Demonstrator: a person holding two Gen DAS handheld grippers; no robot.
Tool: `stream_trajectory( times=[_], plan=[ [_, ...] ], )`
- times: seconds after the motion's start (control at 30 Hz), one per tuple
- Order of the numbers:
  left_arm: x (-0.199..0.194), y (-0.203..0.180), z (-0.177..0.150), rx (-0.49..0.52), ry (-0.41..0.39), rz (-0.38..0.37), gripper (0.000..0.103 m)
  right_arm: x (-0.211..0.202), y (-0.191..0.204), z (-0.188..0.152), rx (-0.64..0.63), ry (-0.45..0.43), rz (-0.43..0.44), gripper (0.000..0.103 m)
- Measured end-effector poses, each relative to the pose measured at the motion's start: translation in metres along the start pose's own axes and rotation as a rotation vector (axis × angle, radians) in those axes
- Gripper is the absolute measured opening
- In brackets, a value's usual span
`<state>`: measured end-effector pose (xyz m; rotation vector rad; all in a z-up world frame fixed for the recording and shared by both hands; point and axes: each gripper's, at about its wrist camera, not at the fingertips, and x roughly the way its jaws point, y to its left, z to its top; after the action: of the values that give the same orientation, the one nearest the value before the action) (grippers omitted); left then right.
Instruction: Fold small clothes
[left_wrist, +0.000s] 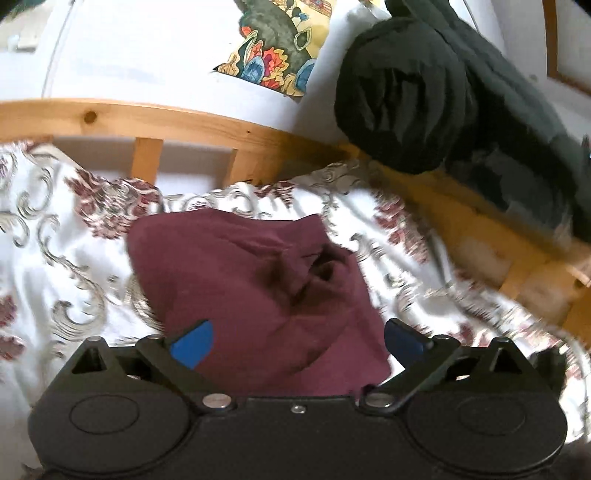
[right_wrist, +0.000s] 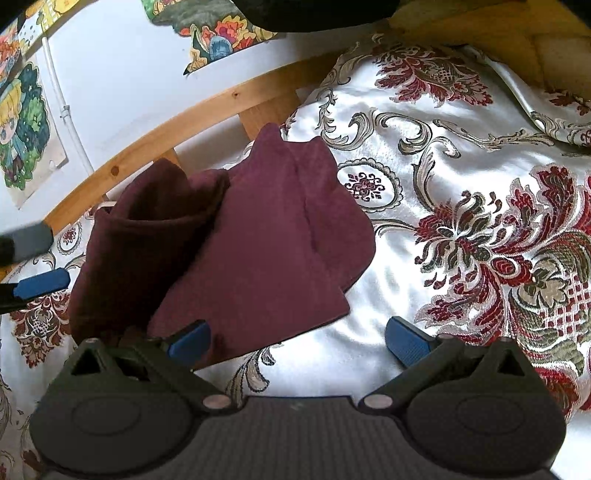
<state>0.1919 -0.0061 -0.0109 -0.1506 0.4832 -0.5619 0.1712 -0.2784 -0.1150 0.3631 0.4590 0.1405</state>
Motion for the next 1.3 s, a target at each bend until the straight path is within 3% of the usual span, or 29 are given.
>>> stream_trajectory(
  times=[0.1,0.2,0.37,0.47,0.63,0.83,1.0,1.07,1.2,1.27,1.3],
  plan=[
    [0.006,0.008,-0.004,-0.012,0.02,0.005,0.1,-0.005,-0.004,0.007,0.038,0.009,0.008,0.103],
    [0.014,0.017,-0.01,-0.042,0.052,-0.003,0.1,-0.013,-0.002,0.023,0.052,-0.038,-0.008,0.103],
    [0.031,0.024,-0.023,-0.099,0.087,0.058,0.1,-0.01,0.013,0.064,0.0,-0.076,0.046,0.103],
    [0.038,0.03,-0.032,-0.147,0.095,0.074,0.1,0.001,0.021,0.082,0.016,-0.043,0.103,0.103],
    [0.052,0.031,-0.042,-0.129,0.105,0.126,0.1,0.037,0.028,0.102,0.036,0.06,0.221,0.103],
    [0.059,0.025,-0.048,-0.086,0.104,0.123,0.102,0.081,0.053,0.123,-0.027,0.1,0.197,0.103],
    [0.06,0.024,-0.049,-0.083,0.099,0.122,0.102,0.123,0.066,0.129,-0.038,0.203,0.324,0.103],
    [0.059,0.023,-0.049,-0.085,0.092,0.123,0.102,0.137,0.064,0.13,-0.013,0.221,0.312,0.101],
    [0.045,0.026,-0.046,-0.136,-0.015,0.08,0.102,0.142,0.06,0.127,0.02,0.2,0.286,0.084],
    [0.042,0.026,-0.042,-0.146,-0.044,0.068,0.102,0.14,0.058,0.126,0.032,0.191,0.278,0.062],
    [0.042,0.025,-0.041,-0.142,-0.043,0.065,0.102,0.139,0.056,0.125,0.051,0.193,0.286,0.057]
  ],
)
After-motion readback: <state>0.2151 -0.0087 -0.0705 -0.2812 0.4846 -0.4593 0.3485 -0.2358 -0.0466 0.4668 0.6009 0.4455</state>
